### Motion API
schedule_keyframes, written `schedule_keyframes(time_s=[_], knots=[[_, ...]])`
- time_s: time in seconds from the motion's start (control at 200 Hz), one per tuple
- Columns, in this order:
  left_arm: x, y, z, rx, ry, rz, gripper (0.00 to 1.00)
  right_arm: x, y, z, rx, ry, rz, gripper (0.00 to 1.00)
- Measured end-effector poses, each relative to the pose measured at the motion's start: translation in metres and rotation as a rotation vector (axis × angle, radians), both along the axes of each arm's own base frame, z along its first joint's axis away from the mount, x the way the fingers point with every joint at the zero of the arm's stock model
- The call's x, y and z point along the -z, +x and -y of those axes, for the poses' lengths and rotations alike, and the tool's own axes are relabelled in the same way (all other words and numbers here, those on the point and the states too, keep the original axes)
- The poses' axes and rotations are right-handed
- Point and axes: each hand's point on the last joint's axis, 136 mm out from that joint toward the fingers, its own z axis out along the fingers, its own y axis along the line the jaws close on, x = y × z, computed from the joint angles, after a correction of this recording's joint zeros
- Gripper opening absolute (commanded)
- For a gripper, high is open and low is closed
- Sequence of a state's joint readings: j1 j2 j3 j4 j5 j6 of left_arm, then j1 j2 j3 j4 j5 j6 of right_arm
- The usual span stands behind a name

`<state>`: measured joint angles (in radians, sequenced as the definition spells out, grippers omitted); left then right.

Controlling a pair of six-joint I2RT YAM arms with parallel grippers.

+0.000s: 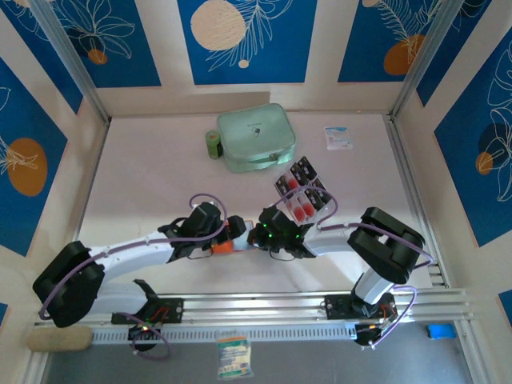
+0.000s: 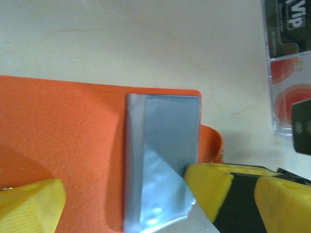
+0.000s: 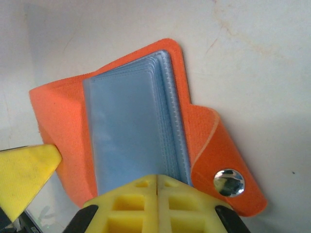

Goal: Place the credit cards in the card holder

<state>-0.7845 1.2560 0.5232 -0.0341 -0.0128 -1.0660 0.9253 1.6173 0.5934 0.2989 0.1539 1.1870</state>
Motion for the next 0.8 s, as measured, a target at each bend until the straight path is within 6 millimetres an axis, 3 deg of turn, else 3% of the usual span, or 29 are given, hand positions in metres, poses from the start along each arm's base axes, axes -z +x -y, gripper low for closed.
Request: schedule_keyframes(time_s=[0.33, 0.565, 0.8], knots=[[0.013, 0.002, -0.022, 0.072, 0.204, 0.046, 1.0, -0.002, 0.003, 0.015, 0.022, -0.028, -0.019, 0.0], [0.026, 0.0, -0.027, 0.112, 0.276, 0.027, 1.0, -0.007, 0.007, 0.024, 0.027, -0.043, -0.02, 0.0], [0.009, 0.006, -0.024, 0.133, 0.299, 0.053, 1.0, -0.014, 0.012, 0.025, 0.017, -0.033, -0.006, 0.0]])
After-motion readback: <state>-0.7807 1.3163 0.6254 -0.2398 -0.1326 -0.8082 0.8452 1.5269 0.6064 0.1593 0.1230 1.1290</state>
